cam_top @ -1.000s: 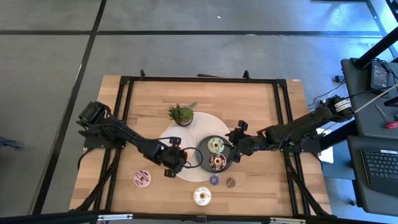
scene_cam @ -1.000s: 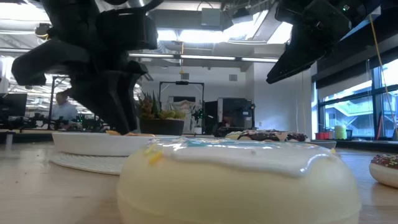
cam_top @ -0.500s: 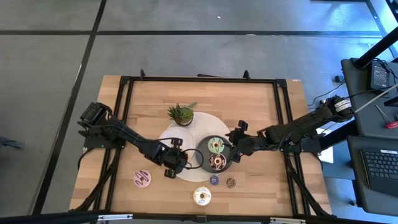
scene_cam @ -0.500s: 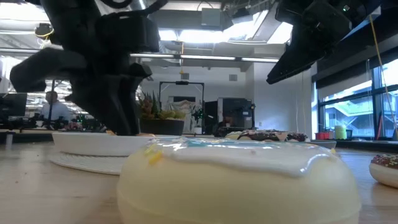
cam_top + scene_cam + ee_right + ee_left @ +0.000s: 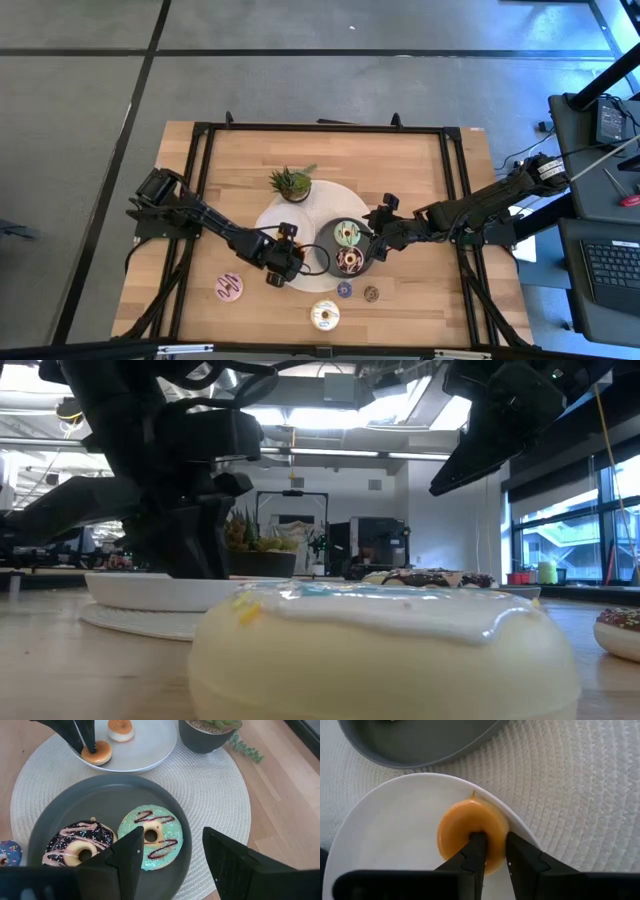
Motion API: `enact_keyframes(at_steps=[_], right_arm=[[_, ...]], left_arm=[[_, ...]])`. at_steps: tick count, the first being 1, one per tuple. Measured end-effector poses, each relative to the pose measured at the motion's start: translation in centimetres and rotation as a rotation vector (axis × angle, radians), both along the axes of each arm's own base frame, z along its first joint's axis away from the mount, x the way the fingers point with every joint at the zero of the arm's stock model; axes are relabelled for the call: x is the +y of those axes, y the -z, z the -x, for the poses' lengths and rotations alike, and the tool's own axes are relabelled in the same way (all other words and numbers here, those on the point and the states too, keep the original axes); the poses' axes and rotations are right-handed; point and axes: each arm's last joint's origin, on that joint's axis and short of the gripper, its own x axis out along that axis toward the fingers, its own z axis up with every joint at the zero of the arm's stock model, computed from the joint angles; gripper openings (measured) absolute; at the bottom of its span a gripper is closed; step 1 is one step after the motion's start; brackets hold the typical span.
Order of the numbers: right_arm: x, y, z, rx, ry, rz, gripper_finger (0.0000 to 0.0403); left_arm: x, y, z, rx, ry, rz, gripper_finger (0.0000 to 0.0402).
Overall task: Pick & Place donuts
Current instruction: Put the small black donut on the white plate
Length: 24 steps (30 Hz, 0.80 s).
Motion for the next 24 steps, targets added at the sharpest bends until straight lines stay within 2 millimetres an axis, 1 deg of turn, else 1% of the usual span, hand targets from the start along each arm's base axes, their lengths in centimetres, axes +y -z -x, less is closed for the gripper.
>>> enact_keyframes(at_steps=[3,6,9,12,15,19,22,24], right_arm=[[0.0,0.0,0.0,0.000,0.002,0.003,0.0204],[0.0,0.0,0.0,-0.001,0.005,0.006,0.0204],[-0.1,0.0,0.0,-0.003,0.011,0.013,0.0204],[-0.1,0.0,0.0,-0.002,0.015,0.018,0.0204],[-0.1,0.0,0.0,0.001,0.016,0.019,0.0204],[-0.1,0.0,0.0,0.000,0.016,0.019,0.0204],[-0.1,0.0,0.0,0.000,0.016,0.018,0.0204],[-0.1,0.0,0.0,0.000,0.016,0.018,0.0204]], left_arm=[[0.1,-0.1,0.0,-0.011,-0.019,-0.008,0.0050],[0.2,-0.7,0.1,-0.031,-0.050,0.005,0.0029],[0.3,-1.7,0.4,-0.061,-0.063,0.014,0.0010],[0.5,-3.0,0.7,-0.113,-0.117,0.038,0.0007],[0.8,-4.5,0.9,-0.179,-0.200,0.116,0.0008],[1.3,-6.2,1.2,-0.219,-0.288,0.276,0.0005],[1.8,-6.8,1.2,-0.198,-0.312,0.395,0.0004],[2.5,-6.7,1.4,-0.167,-0.314,0.466,0.0004]])
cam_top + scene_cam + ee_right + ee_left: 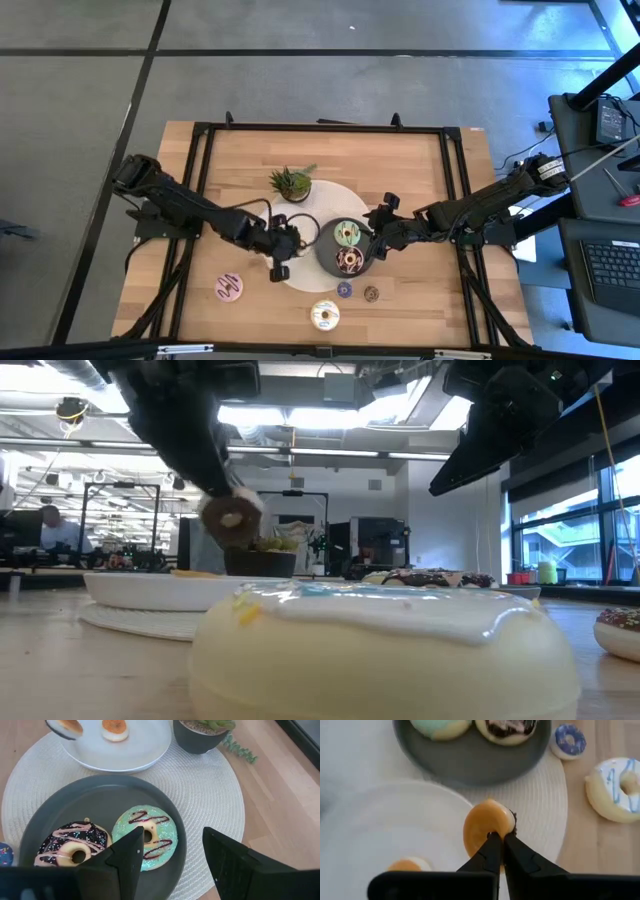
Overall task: Pick & Place donuts
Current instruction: Put the small black donut on the white plate
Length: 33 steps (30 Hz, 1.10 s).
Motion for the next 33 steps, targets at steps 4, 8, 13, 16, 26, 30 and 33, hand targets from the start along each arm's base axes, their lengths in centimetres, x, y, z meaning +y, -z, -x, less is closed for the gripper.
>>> enact_keyframes(at_steps=[4,8,13,16,26,30,33], right_arm=[[0.0,0.0,0.0,0.000,0.001,-0.001,0.0204],[0.0,0.0,0.0,0.004,0.002,-0.005,0.0204],[0.0,0.1,0.1,0.008,0.000,-0.005,0.0204],[0.0,0.1,0.1,0.009,0.000,-0.004,0.0204],[0.0,0.1,0.1,0.010,-0.002,-0.004,0.0204],[0.0,0.1,0.1,0.010,-0.002,-0.004,0.0204],[0.0,0.1,0.1,0.010,-0.003,-0.004,0.0204]], left_arm=[[2.4,1.2,0.8,0.023,-0.067,0.111,0.0004],[4.2,2.3,1.3,-0.072,-0.100,0.275,0.0004],[5.5,3.9,2.1,-0.110,-0.166,0.448,0.0004],[5.9,5.1,2.9,-0.065,-0.244,0.465,0.0004],[6.2,5.6,3.2,-0.072,-0.321,0.422,0.0012],[6.2,5.5,3.1,-0.094,-0.337,0.451,0.0026],[5.8,4.7,2.4,-0.158,-0.285,0.559,0.0020]])
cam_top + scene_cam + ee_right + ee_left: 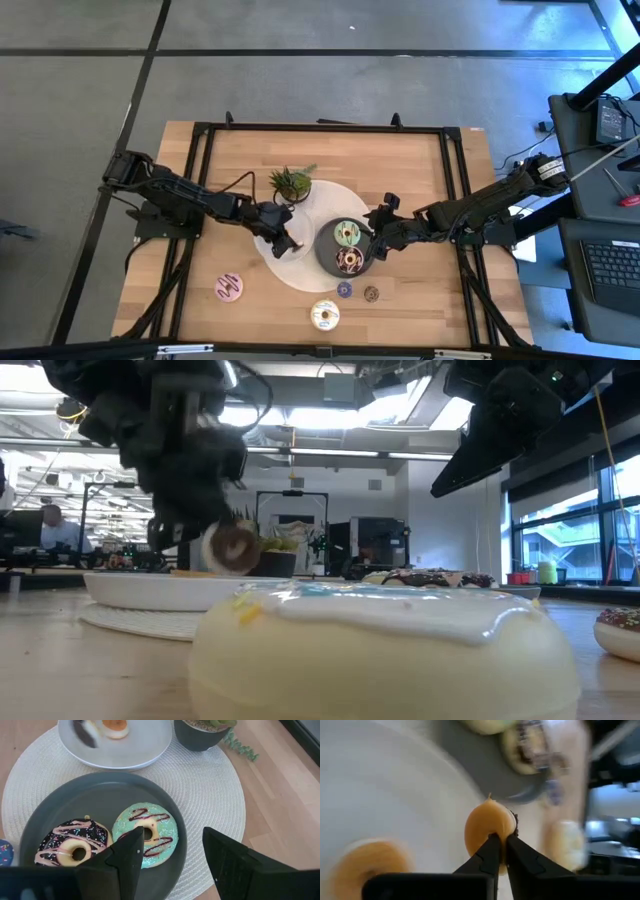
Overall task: Pick & Place donuts
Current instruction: Put the small black donut on the white plate
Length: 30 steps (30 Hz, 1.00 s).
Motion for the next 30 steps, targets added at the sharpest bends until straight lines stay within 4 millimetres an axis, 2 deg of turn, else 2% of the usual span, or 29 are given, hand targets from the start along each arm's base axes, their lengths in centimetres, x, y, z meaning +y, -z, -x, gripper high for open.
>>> enact_keyframes(at_steps=[5,13,30], right_arm=[[0.0,0.0,0.0,0.000,0.000,0.000,0.0204],[0.0,0.0,0.0,0.001,0.000,0.000,0.0204],[0.0,0.0,0.0,0.000,0.000,-0.002,0.0204]], left_arm=[[-0.4,-0.1,-0.1,-0.011,-0.027,-0.001,0.0006],[-1.4,1.5,-0.2,0.049,-0.035,-0.001,0.0007],[-1.3,2.1,-0.3,0.058,-0.087,-0.084,0.0026]])
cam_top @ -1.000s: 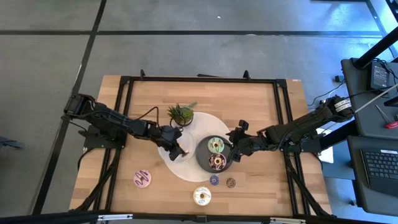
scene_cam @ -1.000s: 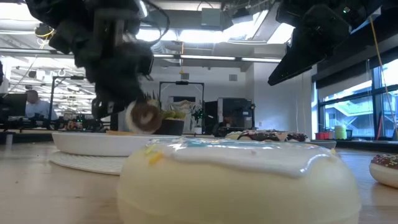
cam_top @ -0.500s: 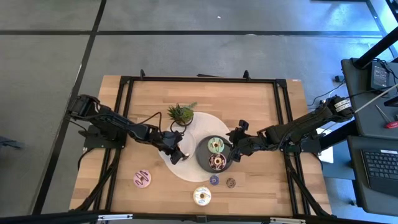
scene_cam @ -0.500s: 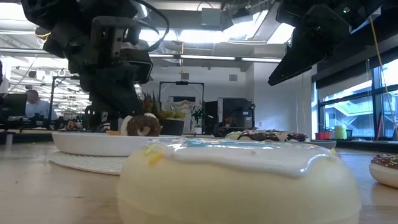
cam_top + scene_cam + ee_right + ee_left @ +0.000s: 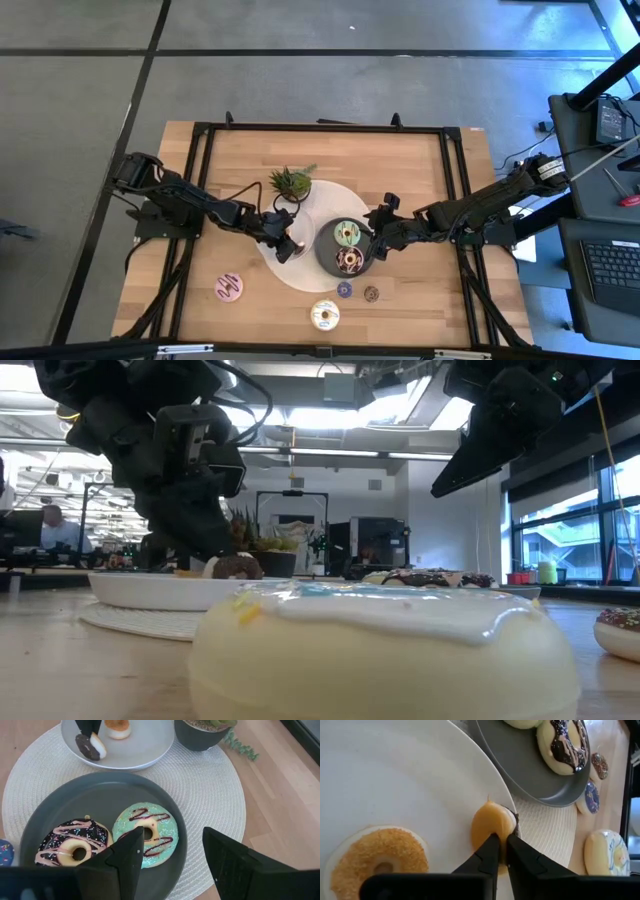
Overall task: Pick & Place donuts
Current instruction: Put the small black donut on the white plate
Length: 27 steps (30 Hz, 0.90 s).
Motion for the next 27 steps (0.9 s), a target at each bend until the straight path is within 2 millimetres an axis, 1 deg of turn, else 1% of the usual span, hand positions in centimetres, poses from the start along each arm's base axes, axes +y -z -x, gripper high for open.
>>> enact_keyframes(at_steps=[6,13,23,27], right_arm=[[0.00,0.00,0.00,0.000,0.000,0.000,0.0204],[-0.01,0.01,0.01,0.001,0.000,0.000,0.0204],[-0.02,0.04,0.04,0.006,0.000,0.002,0.0204],[-0.02,0.04,0.04,0.006,0.000,0.002,0.0204]], left_arm=[[-0.02,0.01,0.01,-0.003,0.028,-0.023,0.0028],[0.08,0.04,0.01,-0.002,0.006,-0.046,0.0043],[0.09,0.04,0.02,-0.002,0.004,-0.047,0.0114],[0.08,0.05,0.02,-0.001,0.012,-0.051,0.0128]])
